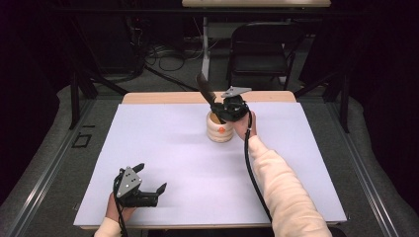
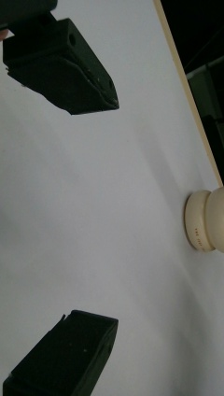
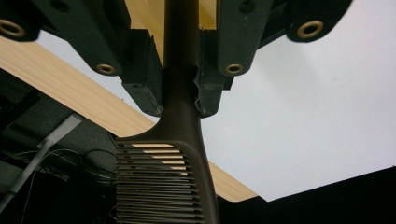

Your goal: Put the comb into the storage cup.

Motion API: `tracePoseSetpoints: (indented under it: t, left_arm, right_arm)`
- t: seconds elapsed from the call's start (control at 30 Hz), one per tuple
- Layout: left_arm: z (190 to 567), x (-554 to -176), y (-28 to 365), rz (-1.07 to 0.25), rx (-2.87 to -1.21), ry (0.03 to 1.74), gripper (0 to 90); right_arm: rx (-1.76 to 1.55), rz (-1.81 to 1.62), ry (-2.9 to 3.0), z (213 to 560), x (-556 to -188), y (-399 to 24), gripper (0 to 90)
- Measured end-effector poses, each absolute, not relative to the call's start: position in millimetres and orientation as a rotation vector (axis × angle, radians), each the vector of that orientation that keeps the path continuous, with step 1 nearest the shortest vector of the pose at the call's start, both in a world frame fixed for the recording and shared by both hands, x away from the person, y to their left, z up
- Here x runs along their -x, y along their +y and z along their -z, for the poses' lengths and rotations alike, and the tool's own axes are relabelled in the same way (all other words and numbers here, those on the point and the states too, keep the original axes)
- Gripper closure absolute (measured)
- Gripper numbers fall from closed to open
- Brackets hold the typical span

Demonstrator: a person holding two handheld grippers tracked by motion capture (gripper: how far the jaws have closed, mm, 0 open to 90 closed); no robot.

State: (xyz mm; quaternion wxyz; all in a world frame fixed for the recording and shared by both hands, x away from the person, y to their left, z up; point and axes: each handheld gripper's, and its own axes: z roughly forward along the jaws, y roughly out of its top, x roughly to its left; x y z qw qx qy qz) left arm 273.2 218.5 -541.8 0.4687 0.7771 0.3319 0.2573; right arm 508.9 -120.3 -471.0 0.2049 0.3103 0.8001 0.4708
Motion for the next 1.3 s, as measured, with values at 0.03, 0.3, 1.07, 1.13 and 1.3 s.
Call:
tracePoseSetpoints:
  t: [0.03, 0.3, 1.07, 1.13, 1.3]
  left_arm:
    - [542, -273, 219, -0.631, -1.905, 0.814, 0.0]
    - [542, -273, 218, -0.631, -1.905, 0.814, 0.0]
    - [542, -273, 218, -0.631, -1.906, 0.814, 0.0]
    - [542, -273, 218, -0.632, -1.907, 0.814, 0.0]
    - [542, -273, 218, -0.632, -1.907, 0.814, 0.0]
  right_arm:
    - [-0.865, -1.31, 2.235, 471, -509, -121, 72.1]
    - [-0.868, -1.307, 2.24, 474, -509, -122, 72.1]
    - [-0.876, -1.287, 2.272, 482, -509, -125, 72.0]
    - [-0.88, -1.286, 2.277, 483, -509, -125, 71.9]
    - [-0.878, -1.28, 2.288, 483, -509, -125, 71.8]
